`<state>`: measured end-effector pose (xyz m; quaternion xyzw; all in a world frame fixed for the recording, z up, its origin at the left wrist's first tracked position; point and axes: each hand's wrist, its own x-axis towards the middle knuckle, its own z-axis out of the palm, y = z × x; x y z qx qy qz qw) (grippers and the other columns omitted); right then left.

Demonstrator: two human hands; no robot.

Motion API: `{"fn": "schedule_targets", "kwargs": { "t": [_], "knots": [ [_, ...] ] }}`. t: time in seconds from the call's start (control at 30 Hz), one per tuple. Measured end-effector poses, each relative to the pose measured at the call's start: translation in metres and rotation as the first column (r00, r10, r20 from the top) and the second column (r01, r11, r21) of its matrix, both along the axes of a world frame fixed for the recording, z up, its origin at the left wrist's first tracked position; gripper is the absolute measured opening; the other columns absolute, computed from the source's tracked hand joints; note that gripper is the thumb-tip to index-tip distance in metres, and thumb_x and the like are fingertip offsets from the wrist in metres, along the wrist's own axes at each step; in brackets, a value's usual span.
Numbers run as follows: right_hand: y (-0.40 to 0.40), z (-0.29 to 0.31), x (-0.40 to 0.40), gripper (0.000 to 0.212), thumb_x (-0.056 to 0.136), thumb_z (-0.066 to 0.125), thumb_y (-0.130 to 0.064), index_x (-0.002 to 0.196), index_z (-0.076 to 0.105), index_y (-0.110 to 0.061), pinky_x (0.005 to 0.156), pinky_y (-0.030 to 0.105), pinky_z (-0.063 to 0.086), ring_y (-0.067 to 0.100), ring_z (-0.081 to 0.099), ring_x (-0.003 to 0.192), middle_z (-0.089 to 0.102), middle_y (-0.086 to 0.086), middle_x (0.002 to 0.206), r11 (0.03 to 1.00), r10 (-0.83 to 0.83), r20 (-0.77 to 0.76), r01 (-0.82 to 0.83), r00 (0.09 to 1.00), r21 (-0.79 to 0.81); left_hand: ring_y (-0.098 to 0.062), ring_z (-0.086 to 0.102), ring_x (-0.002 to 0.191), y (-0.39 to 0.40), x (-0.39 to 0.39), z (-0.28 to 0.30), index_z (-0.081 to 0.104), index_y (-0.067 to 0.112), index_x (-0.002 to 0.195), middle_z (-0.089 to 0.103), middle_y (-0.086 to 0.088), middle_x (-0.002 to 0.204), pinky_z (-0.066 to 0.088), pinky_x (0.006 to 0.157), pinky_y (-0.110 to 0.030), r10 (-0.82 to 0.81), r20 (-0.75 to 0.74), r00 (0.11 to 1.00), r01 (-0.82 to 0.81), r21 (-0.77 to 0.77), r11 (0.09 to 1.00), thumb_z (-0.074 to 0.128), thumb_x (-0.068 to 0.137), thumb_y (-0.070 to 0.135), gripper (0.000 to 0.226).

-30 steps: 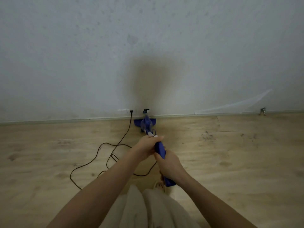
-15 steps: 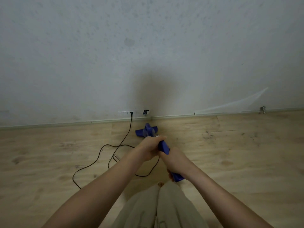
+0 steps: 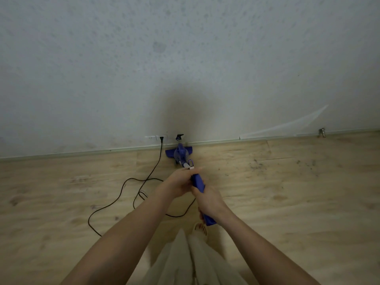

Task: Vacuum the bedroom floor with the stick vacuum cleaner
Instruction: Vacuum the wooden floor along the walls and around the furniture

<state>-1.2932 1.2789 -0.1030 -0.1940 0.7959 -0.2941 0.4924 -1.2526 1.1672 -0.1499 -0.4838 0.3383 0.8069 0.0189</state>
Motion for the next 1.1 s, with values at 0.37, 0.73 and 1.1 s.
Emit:
{"fn": "schedule_targets", "kwargs": {
  "t": [0.37, 0.73, 1.1],
  "knots": [
    [0.030, -0.006, 0.001, 0.024, 0.096, 0.048, -0.038, 0.099, 0.051, -0.014, 0.047, 0.030, 0.049, 0.021, 0.056, 0.053, 0.062, 0.008, 0.081, 0.995, -0.017, -0.162, 0.032, 0.987, 0.095, -0.021, 0.064, 0.078, 0.031, -0.004, -0.003, 0.049, 0.002, 0.111, 0.061, -0.015, 0.092, 0.055, 0.063, -0.029, -0.034, 0.014, 0.999, 0.034, -0.017, 0.999, 0.062, 0.092, 0.012, 0.025],
    [0.093, 0.032, 0.022, 0.019, 0.099, 0.045, -0.032, 0.098, 0.052, -0.014, 0.035, 0.024, 0.042, 0.017, 0.054, 0.034, 0.061, 0.010, 0.065, 0.991, -0.087, -0.101, 0.096, 0.991, 0.097, -0.015, 0.064, 0.061, 0.084, 0.007, 0.004, 0.055, 0.005, 0.085, 0.060, -0.007, 0.071, 0.053, 0.054, -0.024, -0.181, 0.028, 0.983, 0.182, -0.032, 0.983, 0.065, 0.087, 0.008, 0.012],
    [0.056, -0.033, 0.028, 0.023, 0.089, 0.060, -0.039, 0.077, 0.050, -0.021, 0.070, 0.037, 0.049, 0.032, 0.063, 0.079, 0.061, 0.008, 0.081, 0.981, -0.184, -0.057, 0.187, 0.981, 0.046, -0.026, 0.060, 0.078, 0.054, 0.016, -0.017, 0.054, 0.004, 0.088, 0.058, -0.016, 0.087, 0.053, 0.079, -0.036, -0.135, 0.081, 0.987, 0.142, -0.084, 0.986, 0.063, 0.090, 0.012, 0.012]
  ]
}}
